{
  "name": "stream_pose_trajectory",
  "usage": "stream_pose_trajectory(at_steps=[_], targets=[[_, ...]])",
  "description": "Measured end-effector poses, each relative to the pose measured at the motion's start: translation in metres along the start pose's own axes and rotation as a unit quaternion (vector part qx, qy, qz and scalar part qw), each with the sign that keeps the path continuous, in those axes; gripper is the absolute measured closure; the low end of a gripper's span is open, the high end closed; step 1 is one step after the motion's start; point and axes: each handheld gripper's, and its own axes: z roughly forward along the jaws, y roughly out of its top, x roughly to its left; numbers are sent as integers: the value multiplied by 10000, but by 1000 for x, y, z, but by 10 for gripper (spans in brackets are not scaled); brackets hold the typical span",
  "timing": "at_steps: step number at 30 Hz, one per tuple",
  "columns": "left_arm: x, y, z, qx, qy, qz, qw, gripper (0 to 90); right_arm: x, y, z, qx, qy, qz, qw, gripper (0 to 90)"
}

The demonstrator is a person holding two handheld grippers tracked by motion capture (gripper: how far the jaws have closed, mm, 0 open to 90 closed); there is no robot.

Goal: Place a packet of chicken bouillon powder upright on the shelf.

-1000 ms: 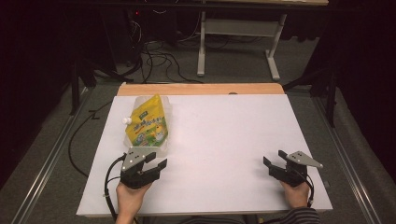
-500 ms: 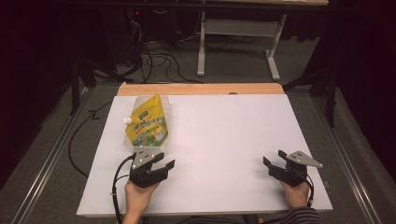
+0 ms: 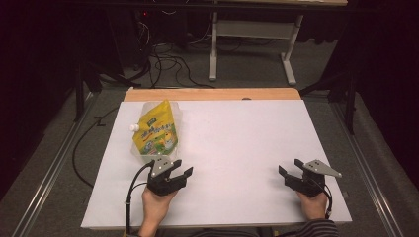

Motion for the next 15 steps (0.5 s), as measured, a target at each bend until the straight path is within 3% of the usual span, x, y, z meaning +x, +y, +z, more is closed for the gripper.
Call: stream_pose_trajectory(at_steps=[8,15], targets=[[-6,0,18,46,-148,23,9999,476,0,0,1,31,24,-31,10000,290],[-7,-1,25,64,-108,58,9999,466,0,0,1,33,10,-14,10000,290]])
